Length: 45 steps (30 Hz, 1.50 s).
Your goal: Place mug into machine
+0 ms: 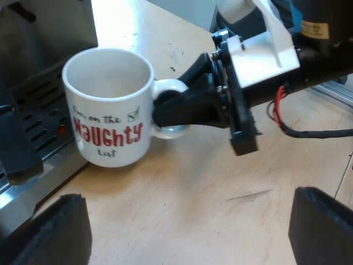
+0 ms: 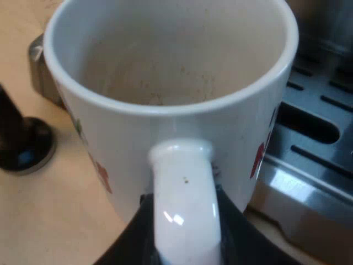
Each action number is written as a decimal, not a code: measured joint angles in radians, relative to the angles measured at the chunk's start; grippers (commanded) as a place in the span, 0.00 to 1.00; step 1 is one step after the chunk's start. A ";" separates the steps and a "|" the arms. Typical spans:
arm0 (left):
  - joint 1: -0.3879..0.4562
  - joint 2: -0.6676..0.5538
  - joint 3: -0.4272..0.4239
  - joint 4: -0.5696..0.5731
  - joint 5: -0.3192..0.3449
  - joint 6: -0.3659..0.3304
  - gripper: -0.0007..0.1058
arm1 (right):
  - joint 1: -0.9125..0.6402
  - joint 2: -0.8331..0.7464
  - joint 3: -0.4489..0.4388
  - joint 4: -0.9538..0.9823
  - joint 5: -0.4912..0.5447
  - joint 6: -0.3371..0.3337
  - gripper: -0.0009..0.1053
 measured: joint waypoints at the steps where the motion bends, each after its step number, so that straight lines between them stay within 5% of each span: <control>1: 0.000 0.000 0.000 0.000 0.000 0.000 0.72 | 0.000 0.000 0.000 0.000 0.000 0.000 0.01; 25: 0.000 0.000 0.000 0.000 -0.002 0.006 0.72 | 0.001 0.314 -0.213 -0.087 0.043 0.048 0.01; 37: 0.000 0.000 0.000 0.000 -0.187 0.019 0.72 | 0.001 0.370 -0.234 -0.146 0.073 0.055 0.01; 45: 0.000 0.000 0.006 -0.007 -0.208 0.025 0.72 | 0.001 0.398 -0.235 -0.194 0.097 0.055 0.01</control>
